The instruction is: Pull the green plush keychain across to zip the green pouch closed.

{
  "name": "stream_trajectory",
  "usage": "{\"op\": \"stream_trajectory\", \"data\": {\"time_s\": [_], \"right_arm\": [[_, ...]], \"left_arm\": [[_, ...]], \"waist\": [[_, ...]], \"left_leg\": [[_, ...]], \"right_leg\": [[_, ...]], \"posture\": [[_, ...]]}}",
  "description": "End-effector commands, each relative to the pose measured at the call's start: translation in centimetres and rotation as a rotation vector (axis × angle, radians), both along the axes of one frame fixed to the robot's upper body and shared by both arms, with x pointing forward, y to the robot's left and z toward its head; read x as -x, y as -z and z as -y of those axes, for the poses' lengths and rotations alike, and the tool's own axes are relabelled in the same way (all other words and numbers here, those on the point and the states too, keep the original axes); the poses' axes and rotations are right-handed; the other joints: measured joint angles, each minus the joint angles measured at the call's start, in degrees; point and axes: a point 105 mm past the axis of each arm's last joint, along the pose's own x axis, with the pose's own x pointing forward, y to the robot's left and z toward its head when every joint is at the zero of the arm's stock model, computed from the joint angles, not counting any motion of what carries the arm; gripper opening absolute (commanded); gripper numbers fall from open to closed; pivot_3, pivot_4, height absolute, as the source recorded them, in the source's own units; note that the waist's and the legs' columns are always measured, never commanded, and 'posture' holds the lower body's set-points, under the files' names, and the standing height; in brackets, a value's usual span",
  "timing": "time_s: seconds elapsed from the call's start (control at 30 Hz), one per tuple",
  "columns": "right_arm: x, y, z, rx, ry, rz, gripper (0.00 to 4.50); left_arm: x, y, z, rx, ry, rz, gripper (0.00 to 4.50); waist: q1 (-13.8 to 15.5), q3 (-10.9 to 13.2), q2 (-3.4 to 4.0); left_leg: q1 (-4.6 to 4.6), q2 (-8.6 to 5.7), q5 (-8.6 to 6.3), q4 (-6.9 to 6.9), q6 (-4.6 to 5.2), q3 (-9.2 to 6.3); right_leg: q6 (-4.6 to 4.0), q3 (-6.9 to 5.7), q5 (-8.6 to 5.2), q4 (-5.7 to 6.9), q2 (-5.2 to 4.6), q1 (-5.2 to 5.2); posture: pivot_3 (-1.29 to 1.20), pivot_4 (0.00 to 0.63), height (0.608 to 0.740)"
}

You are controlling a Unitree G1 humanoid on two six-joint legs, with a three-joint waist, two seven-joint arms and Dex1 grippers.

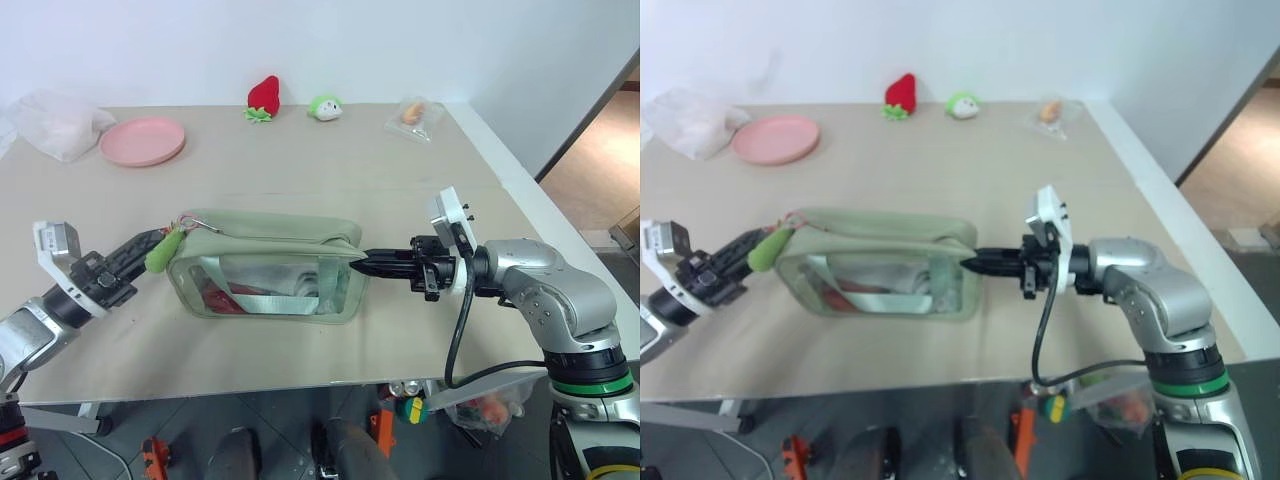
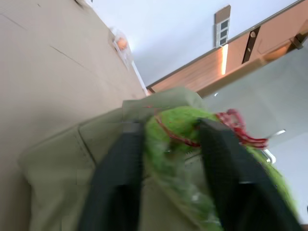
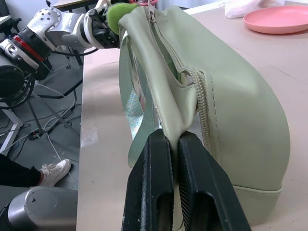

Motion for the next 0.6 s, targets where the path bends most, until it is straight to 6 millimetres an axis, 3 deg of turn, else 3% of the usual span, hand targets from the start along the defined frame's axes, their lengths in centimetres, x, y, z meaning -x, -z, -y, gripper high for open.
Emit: {"op": "stream_trajectory", "data": {"time_s": [0.03,0.07,0.23,0.47,0.6], "right_arm": [[0.5,-0.7,-0.2,-0.009,-0.020,0.033,0.00],[0.5,-0.7,-0.2,-0.009,-0.020,0.034,0.00],[0.5,-0.8,-0.2,-0.007,-0.022,0.035,0.00],[0.4,-0.9,-0.3,-0.002,-0.026,0.040,0.00],[0.4,-0.9,-0.3,-0.003,-0.027,0.041,0.00]], "left_arm": [[0.4,-1.3,0.6,0.010,0.029,0.061,0.28],[0.3,-1.4,0.7,0.008,0.027,0.064,0.04],[0.0,-2.4,1.0,-0.002,0.027,0.109,0.04],[-0.3,-7.8,4.0,0.033,0.103,0.311,0.04],[-0.4,-9.6,5.5,0.047,0.143,0.369,0.04]], "waist": [[0.0,0.0,0.00],[0.0,0.0,0.00],[0.0,0.0,0.00],[0.1,0.0,-0.03],[0.0,0.0,-0.03]], "left_leg": [[0.00,0.00,0.00,0.00,0.00,-0.01],[0.00,-0.01,0.00,0.01,0.00,0.00],[0.00,-0.03,0.00,0.01,0.00,0.00],[-0.02,-0.08,0.01,0.08,-0.01,-0.02],[0.00,-0.12,0.00,0.08,-0.01,0.02]], "right_leg": [[0.00,0.00,0.00,0.00,0.00,0.00],[0.00,-0.01,0.00,0.00,0.00,0.00],[-0.01,0.00,0.01,0.00,0.00,0.00],[0.04,-0.01,0.05,0.00,0.00,0.04],[0.06,0.08,0.06,-0.01,0.04,0.04]], "posture": [[0.00,0.150,0.740],[0.00,0.150,0.740],[0.00,0.150,0.740],[0.00,0.150,0.740],[0.00,0.150,0.740]]}}
